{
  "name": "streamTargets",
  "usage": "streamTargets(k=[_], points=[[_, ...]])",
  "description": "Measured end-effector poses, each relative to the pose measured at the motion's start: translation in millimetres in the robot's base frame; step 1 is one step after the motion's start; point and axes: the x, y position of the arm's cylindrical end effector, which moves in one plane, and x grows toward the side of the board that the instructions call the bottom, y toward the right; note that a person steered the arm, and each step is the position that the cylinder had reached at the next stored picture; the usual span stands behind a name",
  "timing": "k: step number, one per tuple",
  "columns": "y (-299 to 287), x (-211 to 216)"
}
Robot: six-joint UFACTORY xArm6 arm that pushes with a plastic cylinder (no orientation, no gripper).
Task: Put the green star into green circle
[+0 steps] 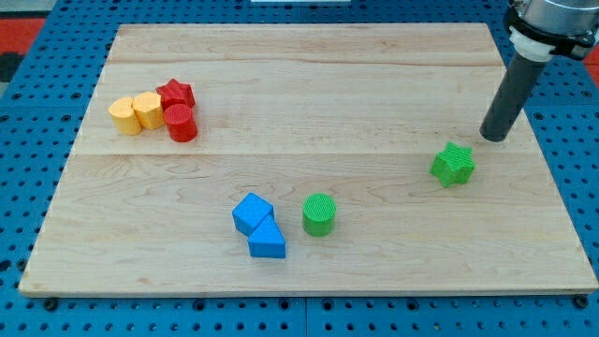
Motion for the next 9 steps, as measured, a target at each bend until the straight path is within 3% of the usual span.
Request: streamTargets(k=[3,6,9], points=[[-34.7,41.6],[-54.1,21.4],[-111.1,35.7]])
